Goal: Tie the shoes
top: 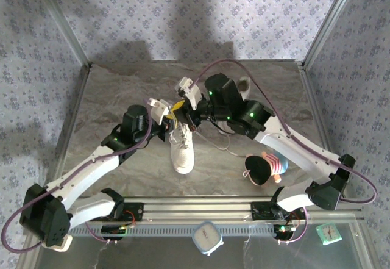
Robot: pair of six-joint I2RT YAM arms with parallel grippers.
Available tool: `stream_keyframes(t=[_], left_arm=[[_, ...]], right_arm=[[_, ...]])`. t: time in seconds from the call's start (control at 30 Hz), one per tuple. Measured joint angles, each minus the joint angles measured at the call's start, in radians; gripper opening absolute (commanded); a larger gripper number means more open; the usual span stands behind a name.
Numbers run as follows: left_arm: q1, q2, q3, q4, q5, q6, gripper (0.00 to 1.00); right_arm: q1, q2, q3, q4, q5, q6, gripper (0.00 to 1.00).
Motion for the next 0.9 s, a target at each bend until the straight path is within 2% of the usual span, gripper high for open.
stream_keyframes(t=[0.4,0.67,0.9], left_arm=[[-0.006,0.087,0.078,-0.094,0.002,0.123,0.0],[-0.006,0.162,0.126,-0.132,-0.003,0.148,0.0],[-0.006,0.232,0.192,-0.175,-0.015,0.181,0.0]], right_arm=[[-0.051,-0.033,-0.083,0.056,0.002,0.05,0.0],[-0.17,-0.086,-0.181,0.101,0.051,0.137,0.0],[-0.223,-0.087,-0.201,0.114,0.058,0.183,0.0]])
